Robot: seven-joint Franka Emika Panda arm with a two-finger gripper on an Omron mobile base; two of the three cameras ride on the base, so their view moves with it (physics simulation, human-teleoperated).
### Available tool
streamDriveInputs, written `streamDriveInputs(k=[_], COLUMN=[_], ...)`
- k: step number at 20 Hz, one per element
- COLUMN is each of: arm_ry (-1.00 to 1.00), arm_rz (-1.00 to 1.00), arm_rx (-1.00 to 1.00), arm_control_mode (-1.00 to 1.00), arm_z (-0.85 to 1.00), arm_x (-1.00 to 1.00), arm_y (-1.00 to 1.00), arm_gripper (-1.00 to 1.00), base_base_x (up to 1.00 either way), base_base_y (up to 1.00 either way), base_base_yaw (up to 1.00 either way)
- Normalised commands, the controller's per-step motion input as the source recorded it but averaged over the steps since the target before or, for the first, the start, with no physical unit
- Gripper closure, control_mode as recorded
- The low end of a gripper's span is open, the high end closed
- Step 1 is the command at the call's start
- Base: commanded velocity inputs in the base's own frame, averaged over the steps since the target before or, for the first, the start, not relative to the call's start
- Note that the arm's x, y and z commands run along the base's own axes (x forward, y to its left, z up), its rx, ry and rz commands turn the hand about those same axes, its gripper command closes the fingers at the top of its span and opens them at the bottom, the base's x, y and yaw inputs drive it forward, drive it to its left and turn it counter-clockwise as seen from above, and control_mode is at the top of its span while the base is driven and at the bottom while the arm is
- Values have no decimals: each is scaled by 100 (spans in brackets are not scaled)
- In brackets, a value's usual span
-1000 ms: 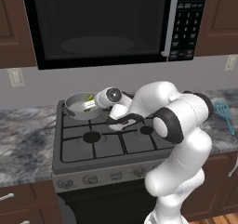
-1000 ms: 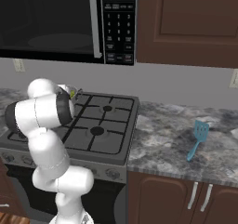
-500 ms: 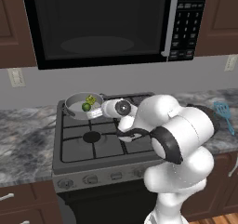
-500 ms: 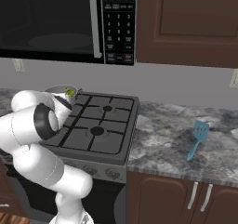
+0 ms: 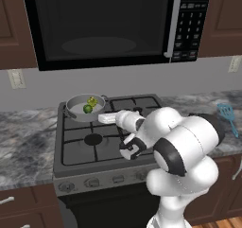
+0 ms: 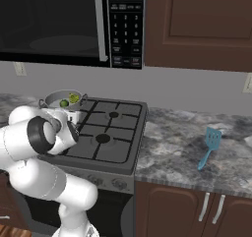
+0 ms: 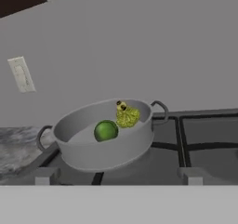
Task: Put the avocado and broccoli in the pot. Retrieve the spatula and lightly stir the vegetables in the pot.
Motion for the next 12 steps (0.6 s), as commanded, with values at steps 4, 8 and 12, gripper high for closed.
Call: streamDriveInputs(k=[4, 8, 12], arm_ry=[1, 35, 45], arm_rz=[-2, 0, 0], arm_rx=[-1, -9, -22], arm_control_mode=[-100, -100, -100], arm_z=[23, 87, 100], arm_x=[5, 11, 19], arm_y=[-55, -46, -61], arm_gripper=[-100, -100, -100], base_base_x=[0, 0, 0], base_base_y=[0, 0, 0], base_base_yaw=[0, 0, 0])
